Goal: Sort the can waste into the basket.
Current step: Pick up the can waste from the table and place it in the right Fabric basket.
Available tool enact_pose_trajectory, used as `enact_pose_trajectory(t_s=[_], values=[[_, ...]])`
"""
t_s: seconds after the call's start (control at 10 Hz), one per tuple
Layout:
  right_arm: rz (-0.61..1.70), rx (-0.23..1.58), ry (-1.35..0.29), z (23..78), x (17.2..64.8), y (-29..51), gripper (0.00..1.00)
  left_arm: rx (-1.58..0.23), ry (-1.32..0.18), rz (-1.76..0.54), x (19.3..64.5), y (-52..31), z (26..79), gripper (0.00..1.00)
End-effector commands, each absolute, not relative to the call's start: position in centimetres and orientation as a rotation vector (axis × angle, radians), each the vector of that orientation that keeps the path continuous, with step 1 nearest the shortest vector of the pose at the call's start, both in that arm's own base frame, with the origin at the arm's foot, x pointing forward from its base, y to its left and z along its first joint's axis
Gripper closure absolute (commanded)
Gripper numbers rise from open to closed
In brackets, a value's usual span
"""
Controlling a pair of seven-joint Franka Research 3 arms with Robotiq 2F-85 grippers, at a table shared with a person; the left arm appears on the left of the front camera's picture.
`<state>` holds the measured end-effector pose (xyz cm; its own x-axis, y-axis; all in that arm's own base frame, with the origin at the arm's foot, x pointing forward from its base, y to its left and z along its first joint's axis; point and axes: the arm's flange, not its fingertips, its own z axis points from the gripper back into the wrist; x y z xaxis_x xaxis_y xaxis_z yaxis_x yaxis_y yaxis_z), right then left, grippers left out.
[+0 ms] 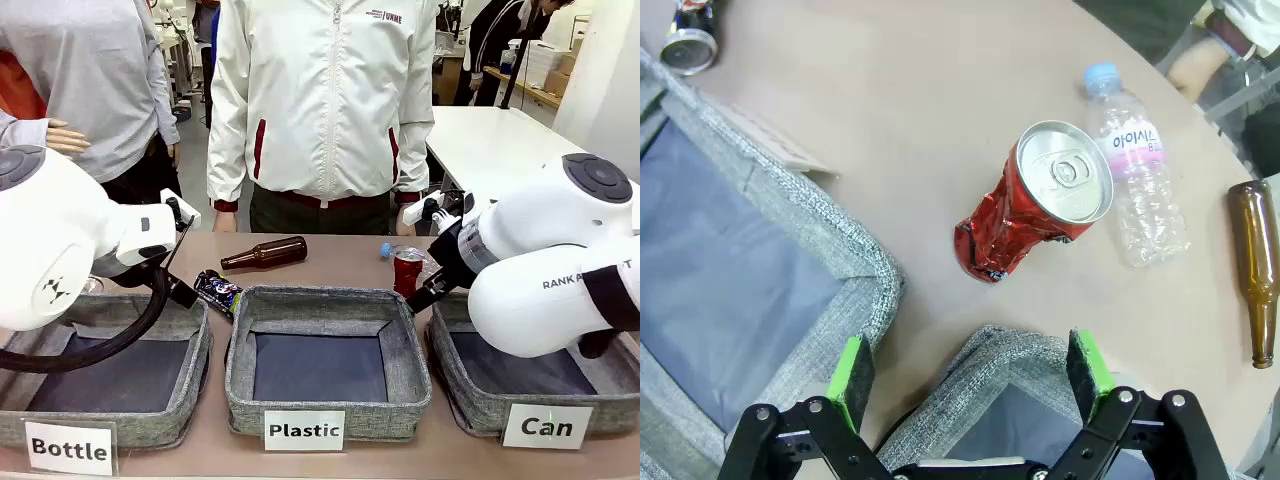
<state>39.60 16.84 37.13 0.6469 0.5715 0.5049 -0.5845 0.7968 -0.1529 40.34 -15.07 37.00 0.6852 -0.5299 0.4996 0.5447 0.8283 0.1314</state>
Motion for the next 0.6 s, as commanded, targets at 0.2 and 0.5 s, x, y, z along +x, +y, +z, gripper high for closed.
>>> enact_pose_trajectory(t_s=[0.2, 0.5], values=[[0.657, 0.025, -0.566, 37.13, 39.6, 16.85, 0.0, -0.028, -0.551, -0.602, 40.34, -15.07, 37.01, 0.0], [0.657, 0.025, -0.566, 37.13, 39.6, 16.85, 0.0, -0.028, -0.551, -0.602, 40.34, -15.07, 37.01, 0.0]])
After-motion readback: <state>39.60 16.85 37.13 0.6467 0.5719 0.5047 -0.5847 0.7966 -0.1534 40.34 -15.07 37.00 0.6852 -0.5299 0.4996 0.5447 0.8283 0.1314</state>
